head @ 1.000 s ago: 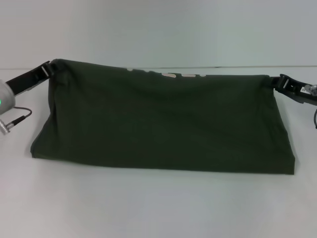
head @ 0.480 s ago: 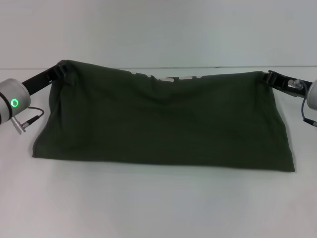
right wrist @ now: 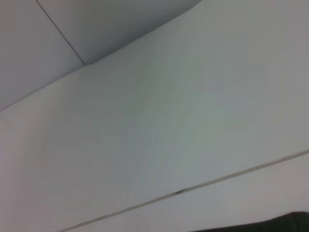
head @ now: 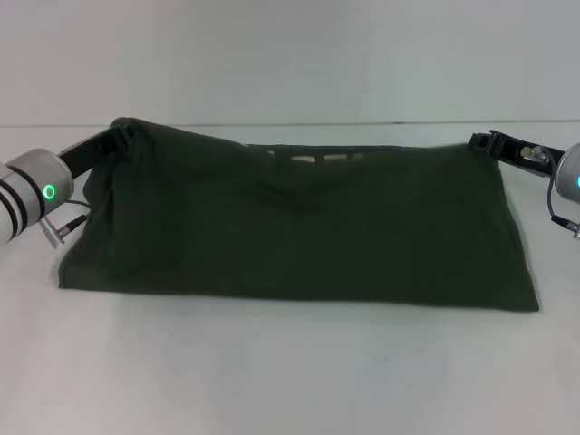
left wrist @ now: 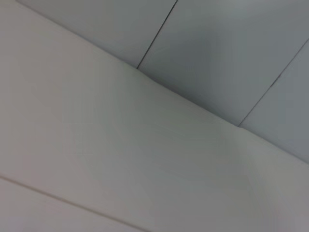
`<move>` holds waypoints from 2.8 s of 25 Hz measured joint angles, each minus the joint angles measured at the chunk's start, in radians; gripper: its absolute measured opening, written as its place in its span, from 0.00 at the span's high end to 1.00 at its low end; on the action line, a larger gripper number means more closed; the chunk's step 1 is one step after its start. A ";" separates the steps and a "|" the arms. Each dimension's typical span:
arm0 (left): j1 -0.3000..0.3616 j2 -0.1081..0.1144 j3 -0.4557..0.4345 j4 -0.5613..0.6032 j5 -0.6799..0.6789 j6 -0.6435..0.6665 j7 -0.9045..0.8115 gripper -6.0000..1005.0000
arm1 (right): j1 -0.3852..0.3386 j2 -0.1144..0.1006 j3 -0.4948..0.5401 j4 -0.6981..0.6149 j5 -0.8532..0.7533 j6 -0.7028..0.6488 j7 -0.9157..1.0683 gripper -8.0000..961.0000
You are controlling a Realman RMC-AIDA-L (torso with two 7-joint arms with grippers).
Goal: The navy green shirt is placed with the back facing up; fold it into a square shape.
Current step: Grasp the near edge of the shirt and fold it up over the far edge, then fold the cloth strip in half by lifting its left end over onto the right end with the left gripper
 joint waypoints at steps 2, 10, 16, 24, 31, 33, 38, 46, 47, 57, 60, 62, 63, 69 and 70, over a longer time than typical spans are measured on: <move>0.008 -0.005 0.000 -0.008 -0.055 0.000 0.051 0.87 | -0.005 0.001 0.000 0.001 0.017 0.001 -0.022 0.89; 0.049 -0.004 -0.003 -0.019 -0.149 0.009 0.086 0.64 | -0.061 -0.004 0.003 -0.005 0.146 -0.049 -0.127 0.61; 0.106 0.044 0.032 0.037 -0.059 0.245 -0.093 0.51 | -0.152 -0.018 0.007 -0.064 0.296 -0.275 -0.315 0.28; 0.153 0.096 0.019 0.212 0.252 0.591 -0.538 0.26 | -0.204 -0.076 -0.078 -0.095 0.204 -0.645 -0.477 0.08; 0.168 0.128 -0.045 0.297 0.456 0.793 -0.749 0.14 | -0.232 -0.054 -0.112 -0.172 0.082 -0.817 -0.663 0.02; 0.172 0.131 -0.077 0.309 0.519 0.803 -0.782 0.14 | -0.232 -0.043 -0.141 -0.200 0.040 -0.835 -0.670 0.02; 0.191 0.126 -0.093 0.312 0.546 0.779 -0.800 0.14 | -0.233 -0.017 -0.167 -0.231 -0.003 -0.831 -0.684 0.02; 0.230 0.113 -0.153 0.292 0.549 0.789 -0.853 0.14 | -0.237 -0.013 -0.128 -0.233 0.002 -0.826 -0.688 0.02; 0.233 0.113 -0.171 0.286 0.549 0.787 -0.857 0.14 | -0.237 -0.012 -0.125 -0.233 0.002 -0.823 -0.689 0.02; 0.237 0.104 -0.179 0.266 0.558 0.719 -0.916 0.14 | -0.239 -0.010 -0.120 -0.226 0.003 -0.817 -0.688 0.02; 0.232 0.105 -0.174 0.259 0.559 0.685 -0.934 0.14 | -0.241 -0.010 -0.121 -0.224 0.002 -0.820 -0.690 0.02; 0.231 0.105 -0.158 0.255 0.559 0.660 -0.952 0.14 | -0.242 -0.010 -0.125 -0.224 -0.001 -0.824 -0.693 0.02; 0.231 0.105 -0.154 0.254 0.559 0.656 -0.954 0.14 | -0.245 -0.010 -0.130 -0.224 -0.003 -0.829 -0.699 0.02; 0.226 0.105 -0.125 0.249 0.560 0.639 -0.965 0.14 | -0.258 -0.010 -0.155 -0.225 -0.007 -0.868 -0.738 0.02; 0.226 0.105 -0.125 0.249 0.560 0.638 -0.967 0.14 | -0.260 -0.010 -0.157 -0.226 -0.007 -0.869 -0.739 0.02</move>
